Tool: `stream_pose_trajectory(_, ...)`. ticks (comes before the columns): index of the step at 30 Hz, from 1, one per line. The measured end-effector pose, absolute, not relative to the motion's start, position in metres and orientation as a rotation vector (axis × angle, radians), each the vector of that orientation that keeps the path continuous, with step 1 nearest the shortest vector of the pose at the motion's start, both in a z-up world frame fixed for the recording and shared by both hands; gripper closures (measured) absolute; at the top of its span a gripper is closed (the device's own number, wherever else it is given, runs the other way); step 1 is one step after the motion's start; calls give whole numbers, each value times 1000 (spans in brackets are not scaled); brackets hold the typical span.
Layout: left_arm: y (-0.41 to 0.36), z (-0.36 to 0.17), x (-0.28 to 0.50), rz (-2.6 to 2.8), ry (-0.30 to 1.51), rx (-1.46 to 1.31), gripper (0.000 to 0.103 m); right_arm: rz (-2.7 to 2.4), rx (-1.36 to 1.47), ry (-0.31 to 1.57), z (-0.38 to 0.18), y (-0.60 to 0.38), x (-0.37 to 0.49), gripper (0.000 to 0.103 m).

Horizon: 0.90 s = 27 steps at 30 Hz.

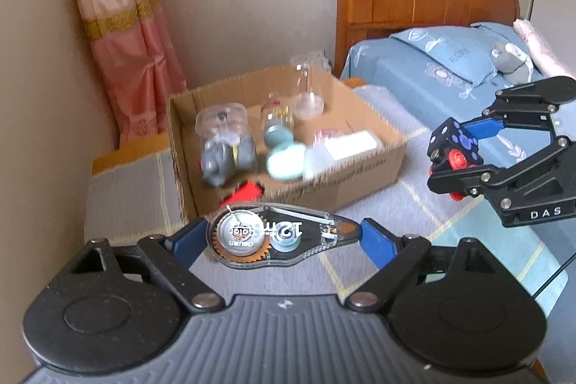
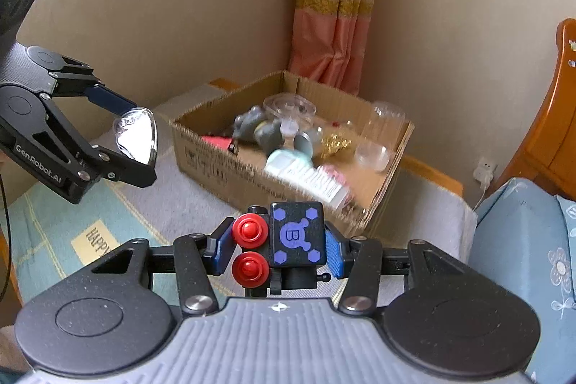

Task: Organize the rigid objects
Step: 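Drop the tape dispenser into the box with the left tool while the right tool drops the train block in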

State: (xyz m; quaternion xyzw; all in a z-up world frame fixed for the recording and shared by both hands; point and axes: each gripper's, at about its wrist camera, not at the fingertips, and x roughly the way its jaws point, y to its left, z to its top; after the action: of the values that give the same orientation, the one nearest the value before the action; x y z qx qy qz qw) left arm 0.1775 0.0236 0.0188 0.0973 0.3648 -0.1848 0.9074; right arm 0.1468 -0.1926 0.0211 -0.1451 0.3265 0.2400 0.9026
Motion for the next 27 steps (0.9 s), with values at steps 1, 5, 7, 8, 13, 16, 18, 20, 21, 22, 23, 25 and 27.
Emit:
stream_pose_trajectory(1,22,22,182,-383,746,202,14,495,-301,669,25,-193,149,48)
stream_pose_trajectory(5,15,30,203,-374,725,206,14,487,-313,641,38,-193,159,48)
stream_pose_trajectory(7,13,30,215,-372,725,199,14,483,-313,631,45,-192,168,48)
stream_pose_trajectory(8,10,30,221,-369,725,196,14,484,-313,628,48,-192,172,48)
stream_pose_trajectory(13,3,24,247,-359,726,184,13,475,-328,621,56,-189,198,48)
stream_pose_trajectory(16,1,18,257,-345,727,169,11,467,-327,627,59,-188,217,48)
stream_pose_trajectory(18,2,15,261,-341,726,167,11,463,-326,630,59,-187,227,48)
stream_pose_trajectory(20,6,12,261,-323,724,164,10,459,-328,632,59,-186,236,48)
stream_pose_trajectory(21,8,10,261,-324,732,162,10,455,-327,635,58,-185,242,48)
stream_pose_trajectory(22,11,9,259,-328,742,157,10,454,-326,638,58,-184,245,48)
stream_pose_trajectory(23,14,8,257,-331,749,154,10,454,-326,642,57,-184,249,48)
stream_pose_trajectory(25,20,5,248,-328,755,156,9,457,-321,652,55,-181,257,48)
stream_pose_trajectory(27,26,4,240,-317,756,167,7,466,-322,666,53,-177,265,48)
